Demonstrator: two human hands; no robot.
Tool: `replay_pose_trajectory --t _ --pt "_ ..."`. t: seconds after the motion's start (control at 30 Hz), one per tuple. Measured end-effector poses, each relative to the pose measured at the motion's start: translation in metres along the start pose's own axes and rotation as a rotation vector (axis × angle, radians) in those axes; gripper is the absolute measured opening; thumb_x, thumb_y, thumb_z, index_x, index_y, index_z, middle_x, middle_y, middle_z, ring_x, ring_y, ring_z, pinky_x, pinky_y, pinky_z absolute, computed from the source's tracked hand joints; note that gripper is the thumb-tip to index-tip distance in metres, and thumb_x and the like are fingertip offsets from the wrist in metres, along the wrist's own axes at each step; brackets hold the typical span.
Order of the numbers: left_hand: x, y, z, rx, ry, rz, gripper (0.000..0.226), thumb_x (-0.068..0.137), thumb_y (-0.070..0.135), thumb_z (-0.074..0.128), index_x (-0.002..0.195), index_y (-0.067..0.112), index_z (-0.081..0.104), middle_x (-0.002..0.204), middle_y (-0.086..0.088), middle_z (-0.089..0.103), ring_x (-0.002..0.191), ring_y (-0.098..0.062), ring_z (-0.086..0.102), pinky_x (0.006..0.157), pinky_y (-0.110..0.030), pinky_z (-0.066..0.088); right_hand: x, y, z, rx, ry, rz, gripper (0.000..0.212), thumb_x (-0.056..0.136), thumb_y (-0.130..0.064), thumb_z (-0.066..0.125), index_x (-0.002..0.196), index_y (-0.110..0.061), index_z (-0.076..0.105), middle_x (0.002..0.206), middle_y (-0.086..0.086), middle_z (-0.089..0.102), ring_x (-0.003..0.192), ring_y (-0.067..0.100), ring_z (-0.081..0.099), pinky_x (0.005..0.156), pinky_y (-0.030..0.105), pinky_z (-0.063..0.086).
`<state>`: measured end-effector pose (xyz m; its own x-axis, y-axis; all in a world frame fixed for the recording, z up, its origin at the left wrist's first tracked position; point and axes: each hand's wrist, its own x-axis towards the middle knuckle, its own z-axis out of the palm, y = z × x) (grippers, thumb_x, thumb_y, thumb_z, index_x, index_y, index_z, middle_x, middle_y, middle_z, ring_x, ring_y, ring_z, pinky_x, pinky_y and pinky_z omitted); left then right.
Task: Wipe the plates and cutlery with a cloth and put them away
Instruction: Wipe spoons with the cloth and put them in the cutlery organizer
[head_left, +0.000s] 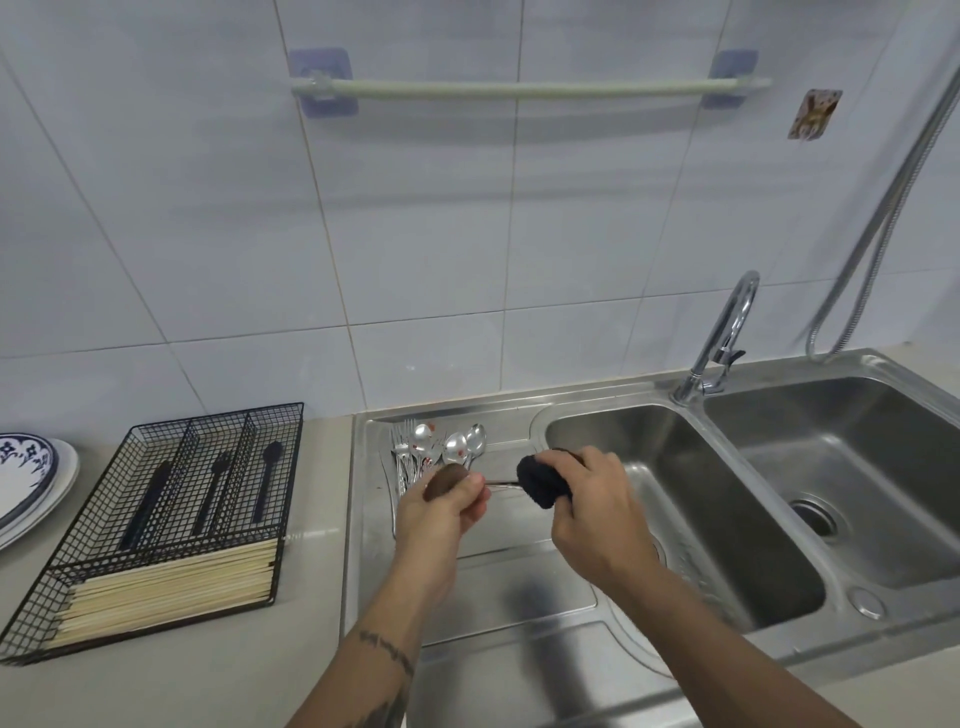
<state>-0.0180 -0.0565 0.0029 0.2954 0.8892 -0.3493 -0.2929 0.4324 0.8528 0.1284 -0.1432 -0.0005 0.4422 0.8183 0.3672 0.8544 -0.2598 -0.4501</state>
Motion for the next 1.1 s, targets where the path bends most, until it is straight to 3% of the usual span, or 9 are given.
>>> replay_pose_trajectory --t 0.1,0.2,0.37,0.5,0.67,0.77,0.9,1.0,1.1 --pt "0.003 -0.003 0.003 0.033 0.095 -0.012 0.015 0.087 -0.004 0.07 0.102 -0.006 0.066 0.081 -0.014 0.07 0.063 -0.017 0.068 0.06 -0.024 0.057 -0.006 -0.015 0.002 -0.058 0.033 -0.145 0.06 0.067 -0.005 0.058 0.123 -0.026 0.059 0.121 -0.002 0.057 0.1 0.022 0.048 0.071 0.033 0.05" --pt "0.002 -0.005 0.004 0.024 0.133 -0.06 0.01 0.09 0.001 0.067 0.1 0.001 0.066 0.079 -0.01 0.072 0.066 -0.017 0.07 0.064 -0.028 0.055 -0.016 -0.017 0.018 -0.101 -0.046 -0.221 0.068 0.065 -0.002 0.06 0.13 -0.022 0.055 0.131 0.001 0.054 0.103 0.024 0.05 0.081 0.033 0.052" --pt "0.002 -0.008 0.001 -0.043 0.154 -0.158 0.008 0.095 0.006 0.061 0.096 0.005 0.069 0.071 -0.006 0.074 0.073 -0.019 0.071 0.067 -0.027 0.052 -0.013 -0.002 0.019 -0.079 -0.024 -0.17 0.068 0.059 0.003 0.065 0.123 -0.021 0.06 0.117 0.0 0.062 0.104 0.027 0.055 0.088 0.038 0.049" --pt "-0.002 -0.005 0.011 -0.094 0.169 -0.17 0.013 0.094 0.001 0.058 0.095 0.003 0.071 0.083 -0.01 0.076 0.079 -0.021 0.071 0.074 -0.03 0.054 -0.005 -0.023 0.02 -0.01 -0.025 -0.298 0.062 0.067 0.002 0.052 0.127 -0.014 0.059 0.127 0.007 0.059 0.115 0.03 0.053 0.1 0.041 0.045" --pt "0.005 0.002 0.004 -0.087 0.201 -0.17 0.009 0.093 0.005 0.062 0.095 0.003 0.071 0.078 -0.011 0.076 0.071 -0.016 0.072 0.068 -0.026 0.052 -0.003 -0.01 0.022 -0.058 0.016 -0.281 0.075 0.06 0.009 0.067 0.13 -0.015 0.057 0.13 0.008 0.057 0.118 0.03 0.054 0.104 0.04 0.043" --pt "0.008 -0.001 -0.007 -0.091 0.226 -0.166 0.011 0.093 0.004 0.061 0.098 0.002 0.07 0.082 -0.013 0.077 0.076 -0.019 0.072 0.069 -0.028 0.053 -0.003 -0.023 0.027 -0.096 0.012 -0.344 0.073 0.058 0.008 0.067 0.128 -0.012 0.058 0.129 0.012 0.058 0.122 0.034 0.053 0.112 0.05 0.031" --pt "0.011 0.009 -0.02 -0.095 0.274 -0.126 0.01 0.094 0.003 0.06 0.094 0.002 0.07 0.074 -0.01 0.075 0.071 -0.019 0.069 0.067 -0.028 0.052 -0.002 -0.03 0.037 -0.134 -0.032 -0.414 0.081 0.055 0.004 0.074 0.132 -0.013 0.054 0.133 0.013 0.055 0.124 0.032 0.052 0.111 0.061 0.027" --pt "0.018 0.013 -0.04 -0.111 0.339 -0.111 0.011 0.093 0.004 0.062 0.1 0.001 0.069 0.082 -0.014 0.076 0.074 -0.02 0.071 0.069 -0.029 0.054 0.002 -0.034 0.038 -0.18 -0.054 -0.383 0.084 0.049 -0.001 0.082 0.129 -0.012 0.058 0.127 0.013 0.06 0.118 0.032 0.057 0.111 0.06 0.025" --pt "0.019 0.012 -0.055 -0.158 0.382 -0.107 0.013 0.092 0.003 0.06 0.101 0.001 0.069 0.079 -0.012 0.075 0.073 -0.02 0.071 0.071 -0.031 0.055 0.004 -0.06 0.051 -0.187 -0.084 -0.491 0.078 0.056 -0.004 0.079 0.13 -0.013 0.057 0.13 0.014 0.059 0.123 0.032 0.053 0.113 0.057 0.025"
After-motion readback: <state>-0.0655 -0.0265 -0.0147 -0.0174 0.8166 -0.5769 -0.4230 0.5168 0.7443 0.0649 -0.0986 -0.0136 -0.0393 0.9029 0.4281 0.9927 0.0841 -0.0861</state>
